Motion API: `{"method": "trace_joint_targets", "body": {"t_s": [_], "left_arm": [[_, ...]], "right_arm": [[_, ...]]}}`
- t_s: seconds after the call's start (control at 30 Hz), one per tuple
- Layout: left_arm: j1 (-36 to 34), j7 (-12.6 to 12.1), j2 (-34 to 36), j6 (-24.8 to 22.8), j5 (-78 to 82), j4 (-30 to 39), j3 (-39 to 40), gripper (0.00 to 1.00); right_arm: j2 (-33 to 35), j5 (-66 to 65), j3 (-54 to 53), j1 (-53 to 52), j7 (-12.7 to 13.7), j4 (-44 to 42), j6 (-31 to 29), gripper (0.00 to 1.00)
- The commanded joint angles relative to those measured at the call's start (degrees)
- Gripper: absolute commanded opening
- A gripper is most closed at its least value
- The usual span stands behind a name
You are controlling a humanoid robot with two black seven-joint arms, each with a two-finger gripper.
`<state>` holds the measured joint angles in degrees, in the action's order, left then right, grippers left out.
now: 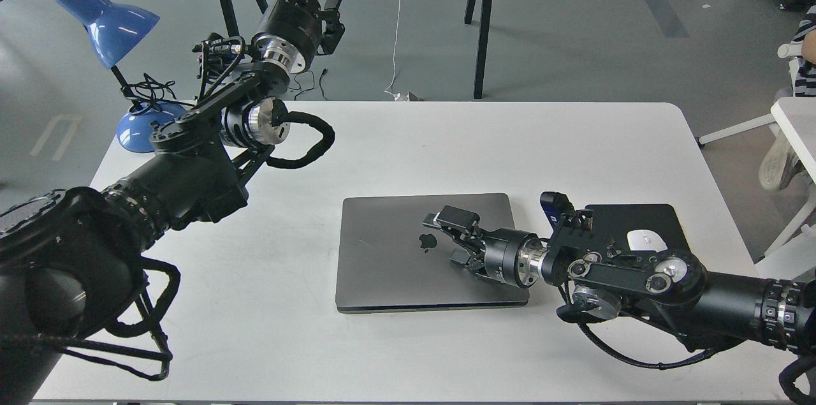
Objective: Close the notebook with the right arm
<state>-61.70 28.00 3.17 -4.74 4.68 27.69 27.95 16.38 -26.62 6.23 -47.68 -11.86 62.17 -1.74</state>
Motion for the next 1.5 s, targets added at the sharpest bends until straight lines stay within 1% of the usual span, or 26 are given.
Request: {"method": "trace_joint_targets", "body": {"t_s": [0.0,0.33,0.5,0.7,0.77,0.93,1.0,1.1,1.2,1.3,1.47], "left_arm": [[0.00,0.00,0.00,0.00,-0.02,0.00,0.00,1.00],[0.00,0.00,0.00,0.00,0.07,0.00,0.00,1.00],[0.00,0.00,0.00,0.00,-0.02,0.00,0.00,1.00],[0.09,0.00,0.00,0.00,-0.02,0.00,0.00,1.00],[0.00,0.00,0.00,0.00,-0.02,0.00,0.00,1.00],[0.00,0.00,-0.09,0.00,-0.02,0.00,0.00,1.00],[0.00,0.00,-0.09,0.00,-0.02,0.00,0.00,1.00],[0.00,0.00,-0.09,0.00,-0.02,0.00,0.00,1.00],[0.00,0.00,-0.09,0.00,-0.02,0.00,0.00,1.00],[0.09,0.00,-0.09,0.00,-0.02,0.00,0.00,1.00],[0.00,0.00,-0.09,0.00,-0.02,0.00,0.00,1.00]], "right_arm": [[-0.03,-0.10,0.01,0.66,0.00,-0.20,0.15,1.00],[0.32,0.08,-1.48,-0.66,-0.09,0.59,0.07,1.00],[0.76,-0.19,-9.20,-6.36,-0.36,-0.46,-0.20,1.00],[2.17,-0.01,-20.10,-10.76,-0.44,-5.12,-0.90,1.00],[2.34,-0.01,-25.10,-11.56,-0.44,-8.01,-2.30,1.00],[1.56,0.95,-39.42,-12.17,-0.36,-19.60,-10.29,1.00],[1.46,1.13,-43.65,-12.09,-0.36,-21.55,-13.02,1.00],[1.46,3.05,-49.11,-11.39,-0.62,-22.00,-16.19,1.00],[1.46,8.41,-50.96,-10.77,-0.71,-22.09,-18.30,1.00],[1.46,13.77,-51.05,-10.24,-0.79,-22.44,-18.48,1.00],[1.29,14.84,-51.14,-8.49,-1.14,-23.93,-18.22,1.00]]}}
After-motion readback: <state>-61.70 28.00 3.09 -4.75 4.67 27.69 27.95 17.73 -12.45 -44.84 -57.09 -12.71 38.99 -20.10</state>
